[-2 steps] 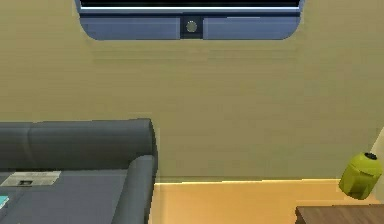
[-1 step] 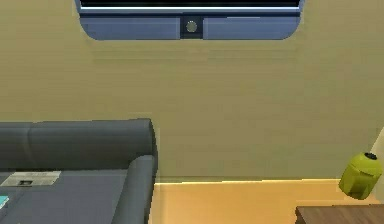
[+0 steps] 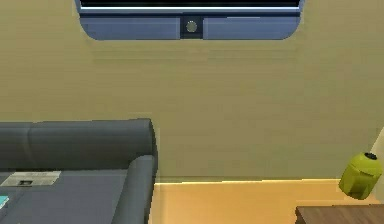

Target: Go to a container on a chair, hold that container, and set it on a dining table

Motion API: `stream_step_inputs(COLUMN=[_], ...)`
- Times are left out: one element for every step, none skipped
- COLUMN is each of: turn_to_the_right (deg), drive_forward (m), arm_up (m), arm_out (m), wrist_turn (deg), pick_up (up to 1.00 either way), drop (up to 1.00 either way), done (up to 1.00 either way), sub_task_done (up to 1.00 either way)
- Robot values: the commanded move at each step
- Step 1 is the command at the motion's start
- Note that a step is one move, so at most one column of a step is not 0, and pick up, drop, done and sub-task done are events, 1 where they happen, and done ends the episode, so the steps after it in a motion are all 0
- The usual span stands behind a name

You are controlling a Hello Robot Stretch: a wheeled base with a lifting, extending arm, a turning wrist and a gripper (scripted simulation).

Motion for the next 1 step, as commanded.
stream_step_inputs(turn_to_the_right=[0.0], drive_forward=[0.0], arm_up=[0.0], arm_out=[-0.08], wrist_turn=[0.0], pick_up=[0.0], drop=[0.0], done=[0.0], sub_task_done=[0.0])
